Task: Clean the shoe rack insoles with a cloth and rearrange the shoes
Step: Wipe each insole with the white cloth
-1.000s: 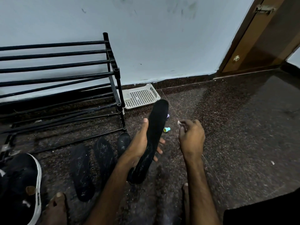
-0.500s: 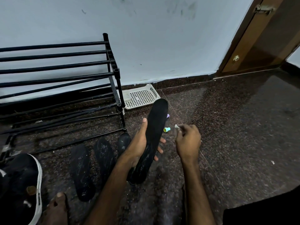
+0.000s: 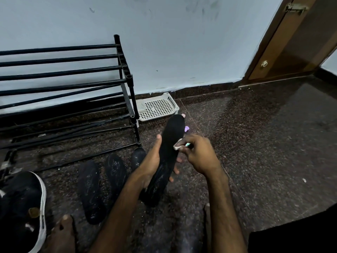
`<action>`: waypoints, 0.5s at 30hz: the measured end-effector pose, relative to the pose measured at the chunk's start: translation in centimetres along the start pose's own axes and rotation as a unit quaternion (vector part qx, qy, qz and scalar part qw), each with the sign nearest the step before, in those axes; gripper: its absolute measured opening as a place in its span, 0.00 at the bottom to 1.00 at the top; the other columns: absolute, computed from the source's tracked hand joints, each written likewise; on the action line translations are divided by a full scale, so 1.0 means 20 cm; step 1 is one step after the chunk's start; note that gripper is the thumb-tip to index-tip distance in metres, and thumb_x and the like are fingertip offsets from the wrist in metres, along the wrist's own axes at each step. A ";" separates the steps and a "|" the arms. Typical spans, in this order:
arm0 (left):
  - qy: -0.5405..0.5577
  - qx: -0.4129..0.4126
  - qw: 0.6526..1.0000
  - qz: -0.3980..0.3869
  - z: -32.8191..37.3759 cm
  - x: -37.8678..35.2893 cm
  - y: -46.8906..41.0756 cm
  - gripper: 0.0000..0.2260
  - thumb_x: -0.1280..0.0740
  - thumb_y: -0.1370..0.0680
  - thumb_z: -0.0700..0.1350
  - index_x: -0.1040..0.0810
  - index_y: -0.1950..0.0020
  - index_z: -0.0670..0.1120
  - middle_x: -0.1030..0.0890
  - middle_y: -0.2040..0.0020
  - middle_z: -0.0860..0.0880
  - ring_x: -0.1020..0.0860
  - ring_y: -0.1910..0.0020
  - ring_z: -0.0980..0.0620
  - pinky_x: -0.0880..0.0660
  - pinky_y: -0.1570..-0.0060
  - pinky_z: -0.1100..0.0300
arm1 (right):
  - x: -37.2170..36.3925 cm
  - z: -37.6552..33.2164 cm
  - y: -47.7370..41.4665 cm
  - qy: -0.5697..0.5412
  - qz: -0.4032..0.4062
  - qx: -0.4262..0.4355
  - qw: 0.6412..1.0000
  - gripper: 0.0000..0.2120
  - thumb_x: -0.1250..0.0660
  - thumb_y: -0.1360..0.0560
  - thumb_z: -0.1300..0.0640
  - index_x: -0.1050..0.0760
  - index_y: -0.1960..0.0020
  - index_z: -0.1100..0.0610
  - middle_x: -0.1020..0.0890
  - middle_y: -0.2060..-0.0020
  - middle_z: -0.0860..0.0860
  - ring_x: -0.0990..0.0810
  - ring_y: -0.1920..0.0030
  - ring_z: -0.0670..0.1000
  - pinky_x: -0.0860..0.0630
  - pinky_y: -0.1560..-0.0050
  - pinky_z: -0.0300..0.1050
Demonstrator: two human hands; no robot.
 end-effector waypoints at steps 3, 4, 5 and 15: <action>-0.010 0.010 1.000 -0.011 -0.01 -0.02 0.00 0.39 0.57 0.21 0.69 0.24 0.36 0.40 0.19 0.54 0.37 0.21 0.67 0.42 0.23 0.73 0.54 | 0.10 0.01 -0.01 0.064 0.127 -0.017 0.990 0.09 0.29 0.26 0.63 0.18 0.54 0.49 0.18 0.56 0.43 0.20 0.58 0.45 0.21 0.52 0.50; -0.009 0.014 1.000 -0.017 0.00 -0.03 0.01 0.39 0.57 0.21 0.69 0.24 0.36 0.39 0.19 0.54 0.37 0.21 0.68 0.43 0.23 0.73 0.54 | 0.12 -0.02 -0.02 0.062 0.159 -0.011 0.985 0.08 0.30 0.26 0.63 0.18 0.52 0.52 0.19 0.55 0.45 0.21 0.57 0.45 0.21 0.51 0.49; -0.010 0.015 1.000 -0.019 0.00 -0.04 0.01 0.39 0.57 0.21 0.69 0.24 0.35 0.39 0.19 0.54 0.37 0.21 0.68 0.43 0.23 0.73 0.55 | 0.11 -0.06 -0.02 0.055 0.173 0.004 0.983 0.08 0.30 0.26 0.64 0.17 0.50 0.54 0.19 0.54 0.46 0.21 0.56 0.45 0.21 0.49 0.46; 0.002 0.030 0.999 -0.027 -0.03 -0.03 0.01 0.40 0.58 0.21 0.70 0.23 0.38 0.38 0.19 0.56 0.37 0.21 0.69 0.43 0.24 0.73 0.55 | 0.09 0.00 -0.02 0.054 0.154 -0.064 0.985 0.05 0.29 0.25 0.61 0.17 0.51 0.54 0.17 0.54 0.46 0.20 0.57 0.45 0.20 0.50 0.48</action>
Point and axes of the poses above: each hand's wrist, its own y-axis away from the middle knuckle, its own x-axis out of the back of the hand, z = x × y, the point moved 7 cm from there along -y, towards the middle knuckle
